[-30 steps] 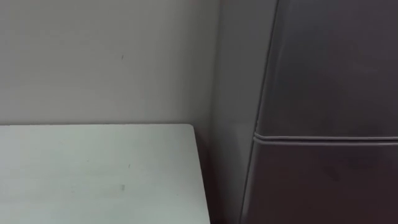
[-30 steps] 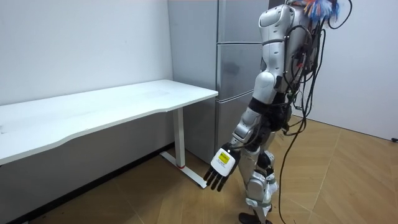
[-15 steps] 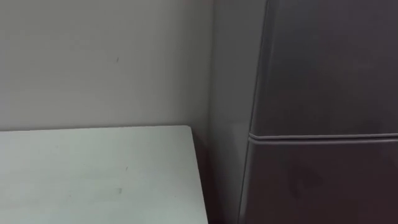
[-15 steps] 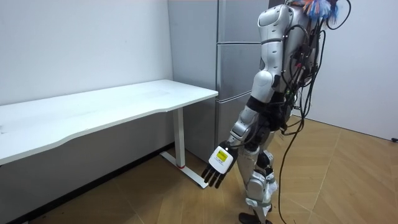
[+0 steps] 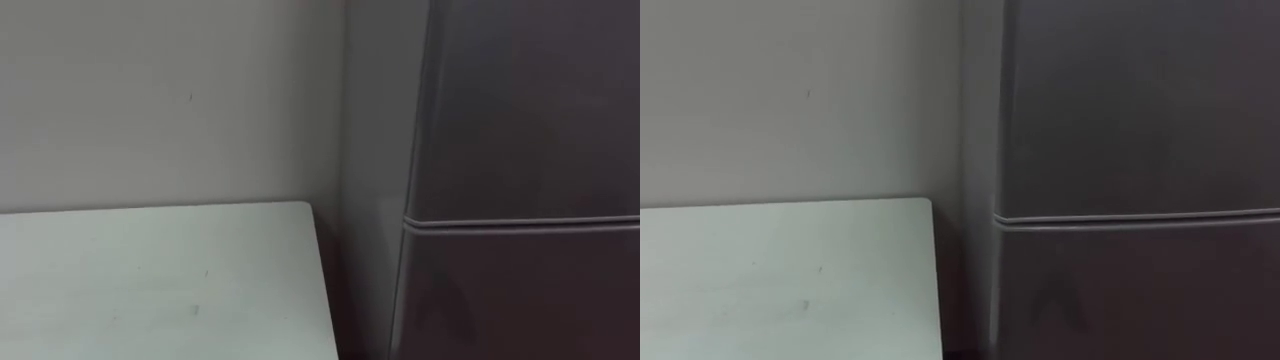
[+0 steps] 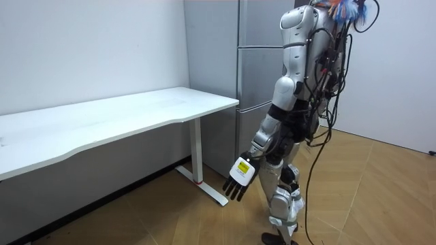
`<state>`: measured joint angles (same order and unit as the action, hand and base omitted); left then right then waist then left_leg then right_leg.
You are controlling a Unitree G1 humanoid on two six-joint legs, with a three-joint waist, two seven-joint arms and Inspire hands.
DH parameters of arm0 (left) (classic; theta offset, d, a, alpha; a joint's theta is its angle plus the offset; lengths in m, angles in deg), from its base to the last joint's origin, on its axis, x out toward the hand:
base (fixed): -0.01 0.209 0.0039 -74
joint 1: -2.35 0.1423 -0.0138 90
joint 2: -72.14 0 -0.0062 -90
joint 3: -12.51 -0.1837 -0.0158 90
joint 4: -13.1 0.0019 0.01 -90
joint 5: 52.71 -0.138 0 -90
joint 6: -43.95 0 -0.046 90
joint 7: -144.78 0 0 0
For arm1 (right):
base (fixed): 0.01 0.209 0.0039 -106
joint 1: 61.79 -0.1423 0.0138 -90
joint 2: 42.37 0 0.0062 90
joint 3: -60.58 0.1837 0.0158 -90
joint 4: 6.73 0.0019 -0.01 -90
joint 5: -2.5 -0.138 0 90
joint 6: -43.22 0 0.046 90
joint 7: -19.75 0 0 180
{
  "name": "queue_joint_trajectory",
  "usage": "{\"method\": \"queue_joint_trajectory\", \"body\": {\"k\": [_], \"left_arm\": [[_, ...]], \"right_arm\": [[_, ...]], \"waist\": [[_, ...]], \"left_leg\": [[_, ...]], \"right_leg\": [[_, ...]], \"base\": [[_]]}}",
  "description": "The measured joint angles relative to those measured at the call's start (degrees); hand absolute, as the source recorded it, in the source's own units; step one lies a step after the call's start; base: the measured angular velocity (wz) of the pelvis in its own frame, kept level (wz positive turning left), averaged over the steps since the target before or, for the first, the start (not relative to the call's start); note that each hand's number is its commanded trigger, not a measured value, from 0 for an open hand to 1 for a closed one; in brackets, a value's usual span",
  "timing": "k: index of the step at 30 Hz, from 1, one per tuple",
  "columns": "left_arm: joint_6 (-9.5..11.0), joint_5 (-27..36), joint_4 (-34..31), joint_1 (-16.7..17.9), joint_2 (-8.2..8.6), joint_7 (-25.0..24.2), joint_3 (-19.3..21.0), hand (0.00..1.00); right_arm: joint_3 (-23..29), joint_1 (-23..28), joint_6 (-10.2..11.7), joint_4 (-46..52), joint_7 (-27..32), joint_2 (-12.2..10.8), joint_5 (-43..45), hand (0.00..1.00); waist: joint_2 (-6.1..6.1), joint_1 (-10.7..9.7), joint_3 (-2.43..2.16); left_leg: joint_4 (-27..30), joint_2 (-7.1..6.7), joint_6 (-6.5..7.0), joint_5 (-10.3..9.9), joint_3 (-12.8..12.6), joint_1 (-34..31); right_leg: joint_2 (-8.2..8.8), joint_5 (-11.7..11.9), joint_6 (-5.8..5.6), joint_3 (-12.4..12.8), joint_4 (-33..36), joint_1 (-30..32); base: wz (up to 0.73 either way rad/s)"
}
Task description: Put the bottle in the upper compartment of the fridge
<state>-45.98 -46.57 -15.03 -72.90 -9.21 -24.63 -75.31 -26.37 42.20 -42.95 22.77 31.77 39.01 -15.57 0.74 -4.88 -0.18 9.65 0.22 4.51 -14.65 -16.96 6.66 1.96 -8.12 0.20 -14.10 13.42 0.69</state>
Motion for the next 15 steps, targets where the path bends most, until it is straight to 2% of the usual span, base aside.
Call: {"method": "queue_joint_trajectory", "body": {"k": [2,8,15], "left_arm": [[0.0,0.0,0.0,-0.1,0.06,0.0,-0.4,0.0],[0.0,-0.2,0.0,-0.4,0.07,0.4,-1.2,0.0],[0.0,-0.7,0.0,-1.2,0.07,0.5,-1.2,0.0]], "right_arm": [[-1.8,-0.4,-0.4,-1.0,-3.0,0.0,0.8,0.0],[-2.5,-3.0,-1.5,-4.4,-8.1,-0.1,0.6,0.0],[-2.9,-3.2,-2.1,-4.7,-10.5,0.0,0.4,0.0]], "waist": [[-0.13,0.5,0.06],[-0.67,0.6,0.16],[-0.86,0.5,0.28]], "left_leg": [[-0.1,-0.01,0.0,0.0,0.0,-0.1],[-0.2,-0.01,-0.04,0.0,0.5,-0.3],[-0.2,-0.01,-0.04,0.0,1.3,-1.1]], "right_leg": [[-0.01,0.0,-0.02,-0.1,-0.1,-0.1],[-0.11,0.0,-0.14,-0.4,-0.9,-0.1],[-0.21,0.3,-0.3,-1.1,-1.6,-0.4]], "base": [[0.0],[0.03],[0.04]]}}
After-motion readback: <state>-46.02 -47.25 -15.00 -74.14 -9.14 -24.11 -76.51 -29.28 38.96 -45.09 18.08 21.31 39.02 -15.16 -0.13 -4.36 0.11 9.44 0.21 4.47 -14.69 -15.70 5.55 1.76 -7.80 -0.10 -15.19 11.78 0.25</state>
